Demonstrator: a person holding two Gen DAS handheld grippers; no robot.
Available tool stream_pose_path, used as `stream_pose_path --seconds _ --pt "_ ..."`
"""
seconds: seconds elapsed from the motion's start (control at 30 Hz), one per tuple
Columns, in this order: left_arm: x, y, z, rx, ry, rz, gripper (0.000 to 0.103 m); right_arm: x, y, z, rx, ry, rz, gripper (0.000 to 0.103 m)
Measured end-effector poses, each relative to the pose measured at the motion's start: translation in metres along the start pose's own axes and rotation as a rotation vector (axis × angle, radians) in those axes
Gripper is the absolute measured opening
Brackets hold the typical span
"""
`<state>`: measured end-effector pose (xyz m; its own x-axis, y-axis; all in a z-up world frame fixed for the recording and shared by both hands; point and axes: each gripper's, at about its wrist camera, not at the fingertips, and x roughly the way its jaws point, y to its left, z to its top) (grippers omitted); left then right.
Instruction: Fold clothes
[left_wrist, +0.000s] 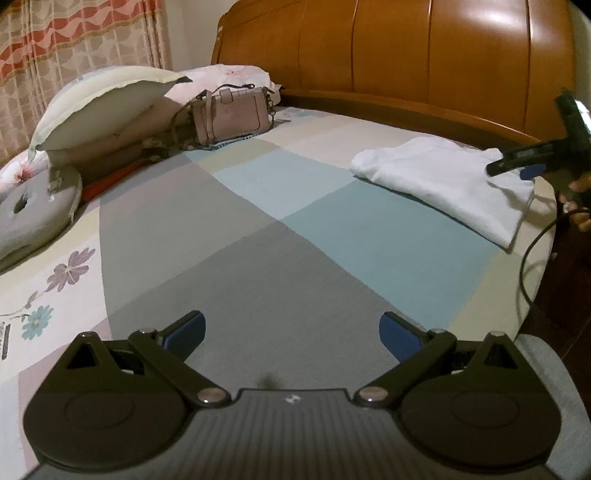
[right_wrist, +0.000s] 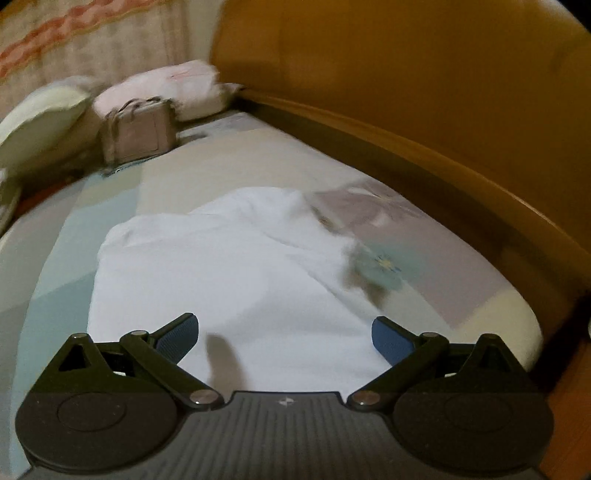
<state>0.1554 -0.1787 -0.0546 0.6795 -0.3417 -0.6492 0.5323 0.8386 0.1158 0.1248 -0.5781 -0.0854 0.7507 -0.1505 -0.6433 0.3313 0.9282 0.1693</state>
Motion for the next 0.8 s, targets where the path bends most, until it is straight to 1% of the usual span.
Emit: stream_pose_path --seconds 0.03,0.07,0.13,0.17,0.23,0.4,0.43,0.5,0.53,0.63,0.8 --pt "0.002 0.001 0.0 -0.006 0.006 -0.008 0.1 -0.008 -0.001 -0.004 0.008 -0.008 0.018 0.102" --pt "0.003 0.002 0.0 -0.013 0.013 -0.016 0.1 -0.015 0.003 -0.007 -0.012 -0.015 0.026 0.102" --pt "0.007 0.0 0.0 -0.017 0.02 -0.024 0.1 -0.028 0.017 -0.016 -0.081 -0.03 0.025 0.103" --pt "0.008 -0.001 0.001 -0.015 0.019 -0.02 0.1 -0.032 0.024 -0.02 -0.105 -0.027 0.038 0.103" --pt "0.009 -0.005 0.001 -0.004 0.018 -0.018 0.1 -0.036 0.038 -0.024 -0.135 -0.005 0.083 0.103" --pt "0.006 -0.013 -0.001 0.02 0.021 -0.032 0.1 -0.034 0.072 -0.034 -0.132 0.064 0.23 0.103" --pt "0.006 -0.013 -0.001 0.018 0.025 -0.035 0.1 -0.032 0.078 -0.036 -0.125 0.085 0.264 0.103" --pt "0.006 -0.012 -0.001 0.011 0.031 -0.04 0.1 -0.028 0.088 -0.044 -0.116 0.136 0.295 0.103" --pt "0.006 -0.012 0.0 0.008 0.033 -0.042 0.1 -0.026 0.093 -0.048 -0.115 0.159 0.291 0.103" --pt "0.006 -0.012 0.001 -0.003 0.035 -0.057 0.1 -0.025 0.103 -0.054 -0.125 0.206 0.233 0.103" --pt "0.011 -0.015 0.008 -0.009 0.035 -0.072 0.1 -0.04 0.116 -0.056 -0.099 0.215 0.166 0.103"
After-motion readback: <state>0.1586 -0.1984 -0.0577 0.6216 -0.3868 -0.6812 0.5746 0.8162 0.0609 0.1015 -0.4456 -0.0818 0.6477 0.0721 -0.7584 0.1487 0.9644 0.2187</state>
